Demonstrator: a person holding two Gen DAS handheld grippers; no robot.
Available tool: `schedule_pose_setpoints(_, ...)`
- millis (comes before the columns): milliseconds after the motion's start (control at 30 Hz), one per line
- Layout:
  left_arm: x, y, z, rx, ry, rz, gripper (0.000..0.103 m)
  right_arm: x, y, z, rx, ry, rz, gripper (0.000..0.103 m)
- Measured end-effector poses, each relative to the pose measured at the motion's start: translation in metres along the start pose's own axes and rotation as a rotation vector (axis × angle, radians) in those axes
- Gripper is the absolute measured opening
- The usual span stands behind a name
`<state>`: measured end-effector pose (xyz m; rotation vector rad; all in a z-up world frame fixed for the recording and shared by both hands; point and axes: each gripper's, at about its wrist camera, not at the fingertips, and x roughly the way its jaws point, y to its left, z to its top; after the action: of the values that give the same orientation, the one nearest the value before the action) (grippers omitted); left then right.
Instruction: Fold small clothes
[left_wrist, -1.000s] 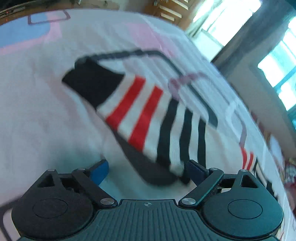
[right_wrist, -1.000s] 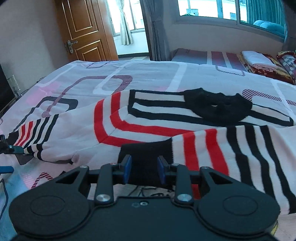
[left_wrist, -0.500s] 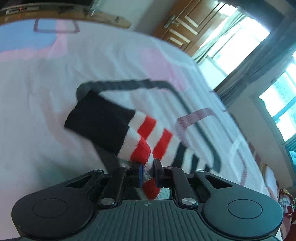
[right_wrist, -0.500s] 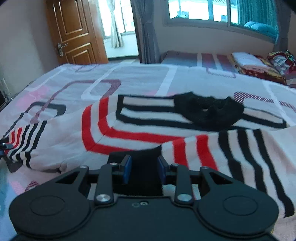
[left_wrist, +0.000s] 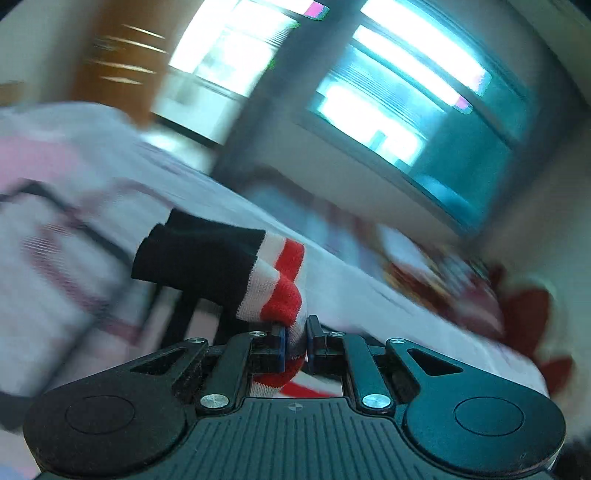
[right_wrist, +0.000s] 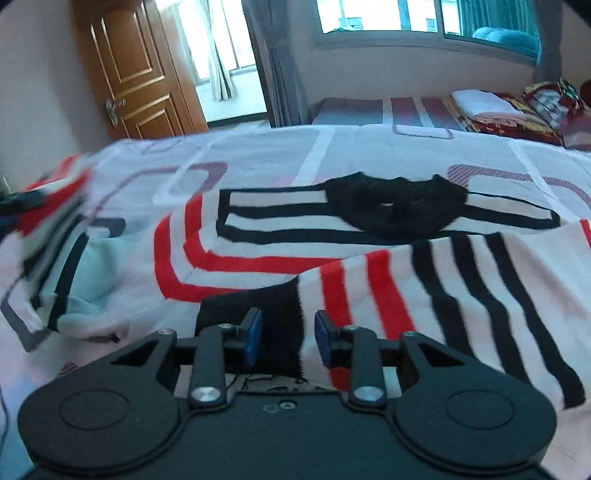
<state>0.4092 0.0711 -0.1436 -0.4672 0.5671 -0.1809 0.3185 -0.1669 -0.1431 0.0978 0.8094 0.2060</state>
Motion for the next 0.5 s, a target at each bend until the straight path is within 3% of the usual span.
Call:
schedule_pose_setpoints(133, 0.043, -0.068, -0.043, 0.166, 0.159, -0.109, 0.011, -0.021, -0.027, 0.001, 0.045, -0.028, -0.043, 0.032)
schedule_pose_setpoints(233, 0.07, -0.104, -0.078, 0.343, 0.292, -0.069, 0.011, -0.035, -0.054, -0.006, 0.084, -0.033, -0.097, 0.033)
schedule_pose_setpoints(267, 0.071, -0.112, -0.084, 0.393, 0.302, -0.051, 0.011, -0.037, -0.064, -0.009, 0.105, -0.026, -0.109, 0.034)
schedule_pose_setpoints(367, 0.057, -0.131, -0.083, 0.483, 0.225, -0.021, 0.012, -0.046, -0.087, -0.018, 0.167, -0.013, -0.114, 0.036)
schedule_pose_setpoints(433, 0.049, -0.145, -0.079, 0.536, 0.188, -0.03, 0.026, -0.053, -0.097, -0.022, 0.193, -0.024, -0.11, 0.041)
schedule_pose_setpoints(500, 0.046, -0.165, -0.08, 0.618, 0.139, -0.043, 0.069, -0.057, -0.1, -0.023, 0.195, -0.034, -0.11, 0.043)
